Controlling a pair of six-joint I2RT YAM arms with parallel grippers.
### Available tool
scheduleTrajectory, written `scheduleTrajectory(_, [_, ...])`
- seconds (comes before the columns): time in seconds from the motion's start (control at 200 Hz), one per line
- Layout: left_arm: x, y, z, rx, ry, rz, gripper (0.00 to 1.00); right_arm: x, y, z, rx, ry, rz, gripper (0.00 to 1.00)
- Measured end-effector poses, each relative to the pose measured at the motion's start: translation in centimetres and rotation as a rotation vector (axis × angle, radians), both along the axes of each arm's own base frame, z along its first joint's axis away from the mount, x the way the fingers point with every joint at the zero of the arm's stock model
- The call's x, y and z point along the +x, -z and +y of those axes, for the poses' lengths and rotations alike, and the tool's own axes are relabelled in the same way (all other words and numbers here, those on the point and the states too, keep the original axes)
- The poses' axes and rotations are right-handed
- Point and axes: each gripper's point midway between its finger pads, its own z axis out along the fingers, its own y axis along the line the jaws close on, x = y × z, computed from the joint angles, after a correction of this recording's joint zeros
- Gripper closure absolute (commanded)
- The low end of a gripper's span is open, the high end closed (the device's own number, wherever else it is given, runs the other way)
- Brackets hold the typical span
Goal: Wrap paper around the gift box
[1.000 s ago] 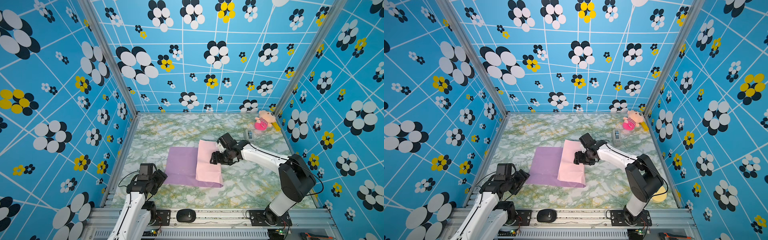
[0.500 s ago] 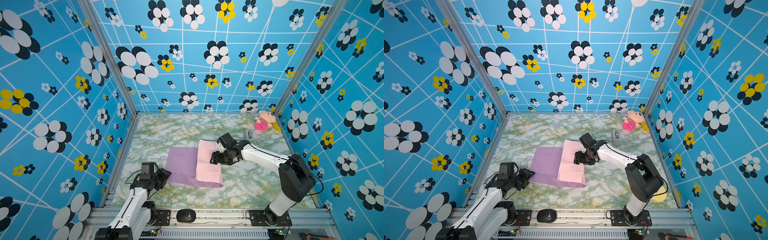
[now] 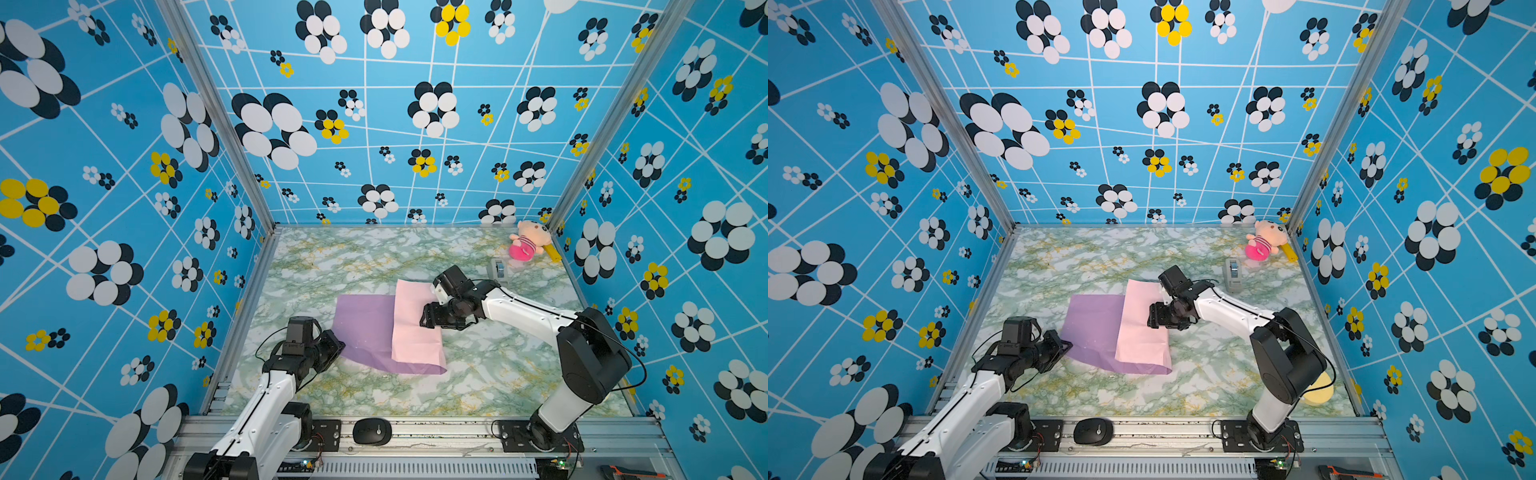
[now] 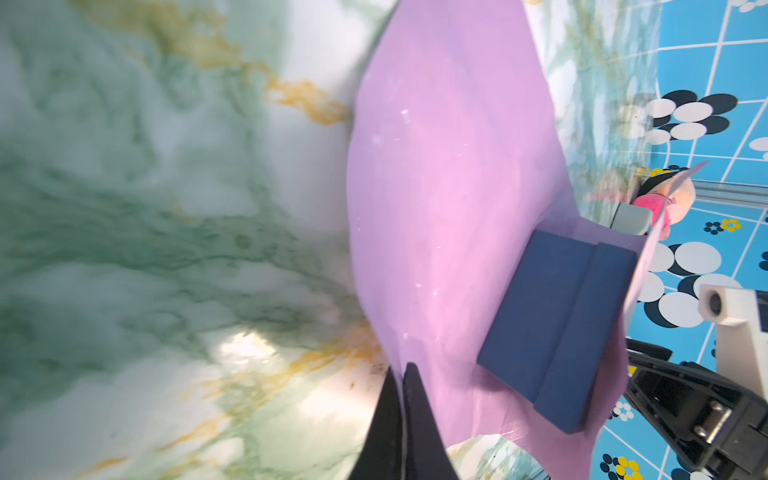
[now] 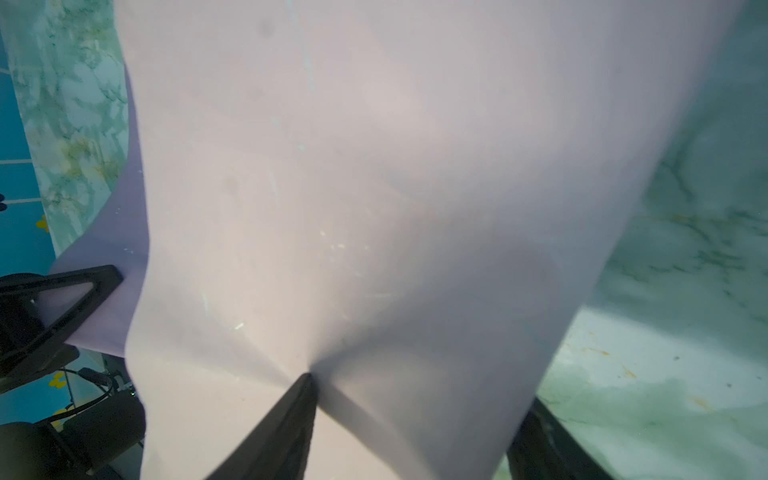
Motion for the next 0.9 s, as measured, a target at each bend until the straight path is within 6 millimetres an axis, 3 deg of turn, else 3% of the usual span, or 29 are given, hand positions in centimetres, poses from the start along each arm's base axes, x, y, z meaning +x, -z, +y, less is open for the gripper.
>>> scheduleTrajectory(0.255, [1.6,-5.2,-5.4,0.112,0.318,-0.201,1.00,0.1,0.0,0.1,0.003,0.000,-0.004,0.32])
scheduleTrajectory(0.715, [-1.0,-9.8,-14.6,0.189,0.884,-0.523,1.00,0.1,0.1,0.1,0.003,0.004,-0.002,0.33])
scheduleTrajectory(0.9, [-1.9,-9.5,-17.3,0.208,1.058,-0.567,1.00,0.2,0.0,0.1,0.006,0.013,0.001,0.34])
